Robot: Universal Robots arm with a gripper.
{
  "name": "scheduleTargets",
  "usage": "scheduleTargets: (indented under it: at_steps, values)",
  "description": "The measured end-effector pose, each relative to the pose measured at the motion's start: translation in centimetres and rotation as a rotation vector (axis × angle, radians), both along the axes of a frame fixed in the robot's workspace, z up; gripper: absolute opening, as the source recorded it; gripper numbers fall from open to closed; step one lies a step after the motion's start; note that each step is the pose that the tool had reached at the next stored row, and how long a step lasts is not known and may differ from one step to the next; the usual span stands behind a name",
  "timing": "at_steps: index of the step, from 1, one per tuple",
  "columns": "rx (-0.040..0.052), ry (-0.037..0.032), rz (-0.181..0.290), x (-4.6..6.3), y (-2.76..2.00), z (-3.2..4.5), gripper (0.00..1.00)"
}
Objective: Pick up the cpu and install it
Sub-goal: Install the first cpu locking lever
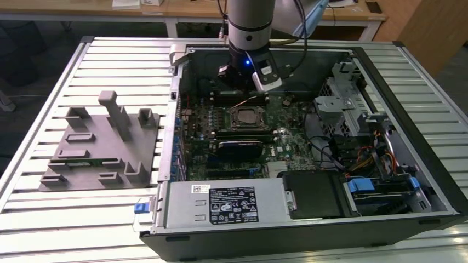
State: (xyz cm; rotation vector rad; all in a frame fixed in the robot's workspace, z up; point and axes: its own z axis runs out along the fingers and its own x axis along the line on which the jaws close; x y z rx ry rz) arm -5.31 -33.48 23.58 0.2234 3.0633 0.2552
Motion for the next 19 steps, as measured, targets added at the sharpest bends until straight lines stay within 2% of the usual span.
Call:
scheduleTargets:
  at_steps: [11,15,19]
  values:
    - [-0.0141,-0.0008,-0.029,0.50,0.01,-0.27,0.11]
    - [-0.0209,-0.0068,-0.053,0.50,0.08,-0.45,0.11]
    - [-0.0224,-0.0099,-0.075,0.50,0.32,-0.61,0.11]
